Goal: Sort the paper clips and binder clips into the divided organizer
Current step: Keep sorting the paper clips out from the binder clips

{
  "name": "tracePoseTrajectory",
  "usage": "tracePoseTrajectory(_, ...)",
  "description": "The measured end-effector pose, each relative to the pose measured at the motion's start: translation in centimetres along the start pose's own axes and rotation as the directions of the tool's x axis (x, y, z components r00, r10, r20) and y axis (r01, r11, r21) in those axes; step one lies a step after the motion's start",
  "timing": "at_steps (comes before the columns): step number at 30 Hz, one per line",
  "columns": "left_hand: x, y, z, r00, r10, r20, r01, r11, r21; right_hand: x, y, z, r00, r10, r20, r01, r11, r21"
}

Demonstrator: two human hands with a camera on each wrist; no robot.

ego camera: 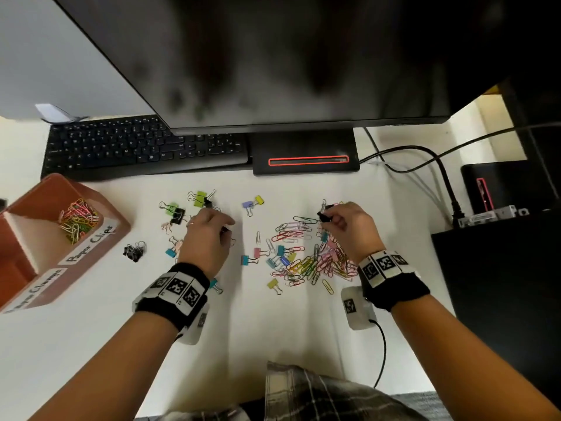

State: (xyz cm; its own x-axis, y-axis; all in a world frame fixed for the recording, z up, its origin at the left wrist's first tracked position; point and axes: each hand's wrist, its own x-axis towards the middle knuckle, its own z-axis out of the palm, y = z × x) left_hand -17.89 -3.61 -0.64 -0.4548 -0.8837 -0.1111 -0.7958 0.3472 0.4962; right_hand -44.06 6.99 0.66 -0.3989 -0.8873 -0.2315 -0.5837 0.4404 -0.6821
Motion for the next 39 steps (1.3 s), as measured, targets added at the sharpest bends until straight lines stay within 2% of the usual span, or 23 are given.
tracePoseTrajectory(3,-0.1,2.2,0.3,0.996,0.072,0.055,-0.072,0.997,0.001,0.6,0.8,-0.3,1.000,0.026,-0.004,-0.026,1.000,-0.009)
tracePoseTrajectory(7,0.6,4.3,2.0,0.972,-0.081,0.218,0.071,0.996,0.056,0.1,0.1,0.0,0.998,0.057,-0.010,-0.056,0.998,0.015)
tracePoseTrajectory(9,0.9,4.8,2.7,0.956,-0.147,0.253,0.124,0.987,0.106,-0.4,-1.1,0.5,1.000,0.007,0.023,-0.007,0.999,0.032)
tracePoseTrajectory(11,1.2,5.0,3.1,0.946,-0.185,0.266,0.151,0.978,0.145,-0.8,-2.2,1.5,0.987,-0.080,0.141,0.078,0.997,0.021)
tracePoseTrajectory(14,1.4,5.0,3.4,0.944,-0.195,0.267,0.161,0.976,0.147,-0.4,-2.9,3.5,0.945,-0.189,0.267,0.224,0.968,-0.109)
tracePoseTrajectory(18,1.5,4.9,3.2,0.930,-0.182,0.321,0.154,0.982,0.110,0.7,-2.4,4.7,0.934,-0.154,0.324,0.258,0.916,-0.306)
tracePoseTrajectory(20,1.6,4.7,3.0,0.926,-0.148,0.348,0.110,0.986,0.126,1.0,-1.8,4.9,0.939,-0.153,0.308,0.255,0.910,-0.327)
tracePoseTrajectory(23,1.8,4.5,2.8,0.935,-0.067,0.349,0.021,0.991,0.133,1.2,-1.2,4.5,0.953,-0.121,0.277,0.198,0.942,-0.271)
tracePoseTrajectory(26,1.9,4.5,2.5,0.926,0.025,0.377,-0.050,0.997,0.058,1.4,-1.1,3.9,0.960,-0.073,0.271,0.145,0.956,-0.257)
tracePoseTrajectory(29,2.0,4.8,2.3,0.887,0.129,0.443,-0.135,0.991,-0.018,1.3,-1.2,3.6,0.961,-0.025,0.274,0.099,0.961,-0.258)
tracePoseTrajectory(31,2.4,4.9,2.5,0.848,0.169,0.503,-0.212,0.977,0.029,1.3,-1.2,3.4,0.963,-0.016,0.269,0.085,0.964,-0.250)
tracePoseTrajectory(33,2.8,5.0,2.7,0.830,0.178,0.528,-0.271,0.957,0.102,1.2,-1.4,3.2,0.960,-0.017,0.278,0.089,0.965,-0.248)
tracePoseTrajectory(36,2.9,5.2,3.0,0.839,0.187,0.511,-0.292,0.947,0.133,1.3,-1.6,3.0,0.949,-0.010,0.315,0.101,0.957,-0.274)
tracePoseTrajectory(39,2.7,5.0,3.4,0.859,0.213,0.466,-0.287,0.953,0.094,1.2,-1.7,3.0,0.953,0.026,0.303,0.065,0.956,-0.285)
